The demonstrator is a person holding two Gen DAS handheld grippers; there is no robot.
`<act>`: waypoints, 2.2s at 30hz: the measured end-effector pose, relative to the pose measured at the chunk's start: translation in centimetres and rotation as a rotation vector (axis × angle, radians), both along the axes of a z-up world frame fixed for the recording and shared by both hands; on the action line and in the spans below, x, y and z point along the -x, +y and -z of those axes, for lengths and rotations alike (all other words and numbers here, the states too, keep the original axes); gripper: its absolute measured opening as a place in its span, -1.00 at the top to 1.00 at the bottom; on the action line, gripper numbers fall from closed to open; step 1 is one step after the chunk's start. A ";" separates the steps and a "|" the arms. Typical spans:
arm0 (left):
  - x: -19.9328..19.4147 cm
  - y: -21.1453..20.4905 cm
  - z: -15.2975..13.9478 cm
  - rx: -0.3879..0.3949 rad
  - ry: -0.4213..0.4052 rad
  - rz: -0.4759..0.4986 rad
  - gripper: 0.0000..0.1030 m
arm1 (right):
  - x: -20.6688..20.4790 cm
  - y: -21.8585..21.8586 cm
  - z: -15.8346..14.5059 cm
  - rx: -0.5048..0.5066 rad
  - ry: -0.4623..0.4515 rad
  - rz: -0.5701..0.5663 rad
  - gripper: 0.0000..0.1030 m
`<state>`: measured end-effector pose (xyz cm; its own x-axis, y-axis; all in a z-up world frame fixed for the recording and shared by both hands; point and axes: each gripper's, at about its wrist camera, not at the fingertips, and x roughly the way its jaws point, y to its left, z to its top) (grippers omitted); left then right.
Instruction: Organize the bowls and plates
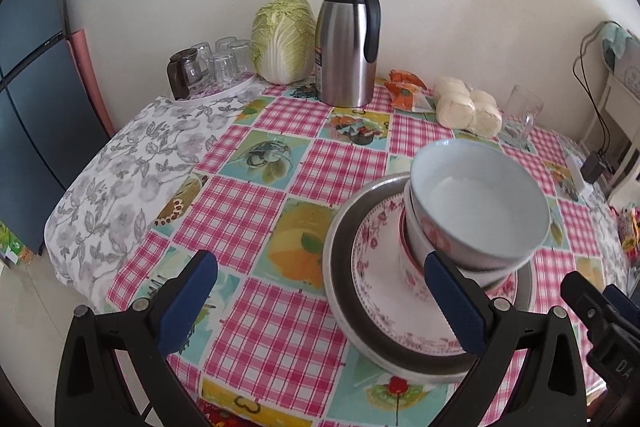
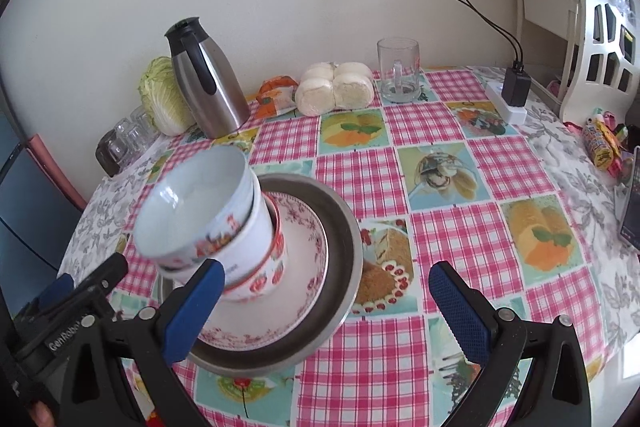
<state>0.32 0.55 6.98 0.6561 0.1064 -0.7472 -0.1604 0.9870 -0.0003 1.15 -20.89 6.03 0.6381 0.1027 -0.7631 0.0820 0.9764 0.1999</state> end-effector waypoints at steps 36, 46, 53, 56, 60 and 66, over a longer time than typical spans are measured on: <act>2.4 0.5 2.4 -0.070 0.080 0.110 -1.00 | 3.0 1.9 2.8 0.067 0.062 -0.060 -1.00; 2.3 0.8 2.7 -0.071 0.090 0.110 -1.00 | 3.0 1.9 2.7 0.067 0.063 -0.062 -1.00; 2.3 0.9 2.8 -0.079 0.099 0.110 -1.00 | 2.9 1.9 2.8 0.068 0.066 -0.061 -1.00; 2.2 0.9 2.8 -0.081 0.103 0.112 -1.00 | 2.9 1.8 2.9 0.069 0.068 -0.062 -1.00; 2.2 1.0 2.9 -0.080 0.104 0.115 -1.00 | 3.0 1.8 2.9 0.070 0.068 -0.063 -1.00; 2.1 1.0 3.0 -0.082 0.109 0.117 -1.00 | 3.0 1.9 2.9 0.070 0.069 -0.062 -1.00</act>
